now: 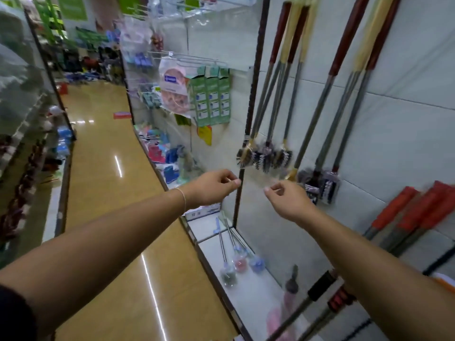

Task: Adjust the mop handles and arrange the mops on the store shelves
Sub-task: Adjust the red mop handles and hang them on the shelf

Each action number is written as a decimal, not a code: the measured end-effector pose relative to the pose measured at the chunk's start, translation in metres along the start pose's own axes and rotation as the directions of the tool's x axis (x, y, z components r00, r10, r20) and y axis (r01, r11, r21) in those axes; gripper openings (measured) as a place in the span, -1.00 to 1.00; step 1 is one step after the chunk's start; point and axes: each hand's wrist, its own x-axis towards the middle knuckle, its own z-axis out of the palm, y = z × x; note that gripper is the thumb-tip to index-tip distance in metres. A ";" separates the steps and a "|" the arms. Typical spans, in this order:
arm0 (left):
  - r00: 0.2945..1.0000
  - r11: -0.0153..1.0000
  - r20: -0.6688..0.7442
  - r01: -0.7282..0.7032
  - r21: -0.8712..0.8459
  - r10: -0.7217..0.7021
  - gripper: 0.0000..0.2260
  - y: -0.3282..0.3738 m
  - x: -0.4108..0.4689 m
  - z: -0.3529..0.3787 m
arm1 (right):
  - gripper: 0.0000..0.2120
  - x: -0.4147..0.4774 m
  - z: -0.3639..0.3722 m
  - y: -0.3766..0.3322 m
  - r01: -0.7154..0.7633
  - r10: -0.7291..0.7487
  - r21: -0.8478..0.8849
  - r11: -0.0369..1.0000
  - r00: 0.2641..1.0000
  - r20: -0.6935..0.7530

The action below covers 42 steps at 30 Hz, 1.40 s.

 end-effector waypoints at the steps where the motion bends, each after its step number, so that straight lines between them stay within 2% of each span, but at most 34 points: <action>1: 0.999 1.000 0.026 -0.019 -0.007 0.019 -0.72 -0.001 0.013 -0.001 | -0.64 0.006 0.000 0.001 -0.026 0.026 -0.004 1.000 0.999 -0.022; 8: 0.971 0.987 0.178 -0.155 -0.038 0.159 -0.83 -0.016 0.093 -0.009 | -0.71 0.034 0.007 0.004 -0.191 0.181 -0.050 0.980 0.971 -0.153; 12: 0.934 0.972 0.271 -0.226 -0.061 0.234 -0.80 -0.015 0.125 -0.001 | -0.73 0.036 0.002 0.005 -0.268 0.245 -0.083 0.960 0.944 -0.221; 16: 0.866 0.962 0.420 -0.256 -0.096 0.272 -0.83 -0.015 0.145 0.029 | -0.70 0.023 0.002 0.025 -0.372 0.340 -0.064 0.926 0.896 -0.287; 22: 0.739 0.945 0.593 -0.295 -0.143 0.320 -0.82 -0.011 0.155 0.096 | -0.76 -0.017 0.008 0.071 -0.552 0.540 0.067 0.831 0.773 -0.334; 26: 0.675 0.948 0.669 -0.271 -0.165 0.310 -0.86 -0.013 0.148 0.147 | -0.78 -0.043 0.014 0.106 -0.635 0.628 0.107 0.765 0.699 -0.342; 32: 0.638 0.972 0.734 -0.167 -0.163 0.232 -0.82 -0.027 0.138 0.221 | -0.73 -0.062 0.037 0.175 -0.704 0.724 0.183 0.686 0.637 -0.263; 38: 0.672 0.991 0.738 0.047 -0.128 0.063 -0.86 -0.065 0.130 0.311 | -0.66 -0.060 0.070 0.244 -0.744 0.759 0.154 0.650 0.626 -0.181; 42: 0.700 0.992 0.714 0.080 -0.101 0.016 -0.81 -0.082 0.139 0.366 | -0.65 -0.050 0.088 0.287 -0.753 0.783 0.216 0.621 0.588 -0.204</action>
